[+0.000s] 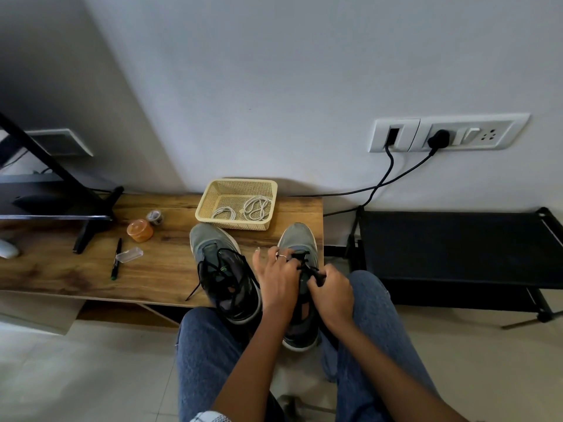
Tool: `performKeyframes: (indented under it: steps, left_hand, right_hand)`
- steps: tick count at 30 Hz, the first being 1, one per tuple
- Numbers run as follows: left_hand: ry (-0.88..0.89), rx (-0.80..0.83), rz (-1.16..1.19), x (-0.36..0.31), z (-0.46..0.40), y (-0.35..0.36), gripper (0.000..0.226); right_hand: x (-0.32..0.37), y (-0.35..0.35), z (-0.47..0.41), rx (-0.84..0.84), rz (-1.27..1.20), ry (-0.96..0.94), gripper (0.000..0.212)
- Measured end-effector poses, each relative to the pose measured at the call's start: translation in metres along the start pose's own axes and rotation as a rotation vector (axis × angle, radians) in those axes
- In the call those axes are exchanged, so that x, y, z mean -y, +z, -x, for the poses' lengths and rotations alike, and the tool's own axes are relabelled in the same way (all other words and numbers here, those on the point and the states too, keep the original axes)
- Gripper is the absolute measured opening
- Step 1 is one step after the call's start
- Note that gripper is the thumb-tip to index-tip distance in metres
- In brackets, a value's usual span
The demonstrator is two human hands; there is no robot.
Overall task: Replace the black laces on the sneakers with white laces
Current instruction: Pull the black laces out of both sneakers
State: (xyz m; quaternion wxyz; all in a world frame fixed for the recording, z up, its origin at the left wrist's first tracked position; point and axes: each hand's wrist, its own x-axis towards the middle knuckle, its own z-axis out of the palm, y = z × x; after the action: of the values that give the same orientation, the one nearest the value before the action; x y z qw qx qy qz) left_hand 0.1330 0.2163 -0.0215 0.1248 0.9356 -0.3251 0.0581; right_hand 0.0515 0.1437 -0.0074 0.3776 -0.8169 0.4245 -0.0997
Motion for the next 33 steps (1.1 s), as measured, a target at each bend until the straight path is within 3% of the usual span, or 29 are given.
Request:
performKeyframes:
  steps: [4, 8, 10, 13, 14, 16, 19, 22, 25, 29, 33]
  left_hand:
    - [-0.038, -0.015, 0.014, -0.002, -0.003, 0.000, 0.014]
    - [-0.225, -0.067, 0.241, -0.005, 0.000, -0.002, 0.004]
    - [-0.469, -0.178, 0.507, -0.007, 0.002, -0.012, 0.006]
    - [-1.040, -0.429, 0.949, -0.005, -0.005, -0.029, 0.009]
    - [-1.119, -0.481, 1.001, -0.002, -0.007, -0.031, 0.009]
    - [-1.052, -0.464, 0.999, 0.002, -0.006, -0.033, 0.008]
    - [-0.765, -0.336, 0.863, -0.001, -0.002, -0.031, 0.024]
    - [-0.368, -0.201, 0.495, -0.005, 0.002, -0.022, 0.041]
    - [-0.065, -0.093, 0.165, -0.009, 0.006, -0.004, 0.027]
    - [0.000, 0.017, -0.019, -0.011, 0.006, 0.001, 0.022]
    - [-0.015, -0.048, -0.011, -0.011, 0.004, 0.001, 0.019]
  right_hand:
    - [0.000, 0.001, 0.000, -0.007, 0.012, 0.013, 0.012]
    - [0.000, 0.002, 0.001, -0.025, -0.009, 0.032, 0.010]
    - [-0.002, 0.002, 0.000, -0.036, -0.013, 0.059, 0.010]
    - [-0.006, 0.000, -0.002, -0.045, -0.015, 0.093, 0.011]
    - [-0.006, 0.000, -0.002, -0.041, -0.015, 0.094, 0.011]
    - [-0.005, 0.002, -0.001, -0.031, -0.015, 0.083, 0.011]
    - [-0.005, 0.004, -0.002, -0.034, -0.025, 0.082, 0.010]
    - [-0.006, 0.005, -0.002, -0.029, -0.019, 0.079, 0.009]
    - [-0.007, 0.004, -0.002, -0.027, -0.013, 0.072, 0.010]
    - [-0.008, 0.002, -0.001, -0.027, -0.001, 0.062, 0.009]
    - [-0.007, 0.002, 0.000, -0.024, 0.029, 0.047, 0.009]
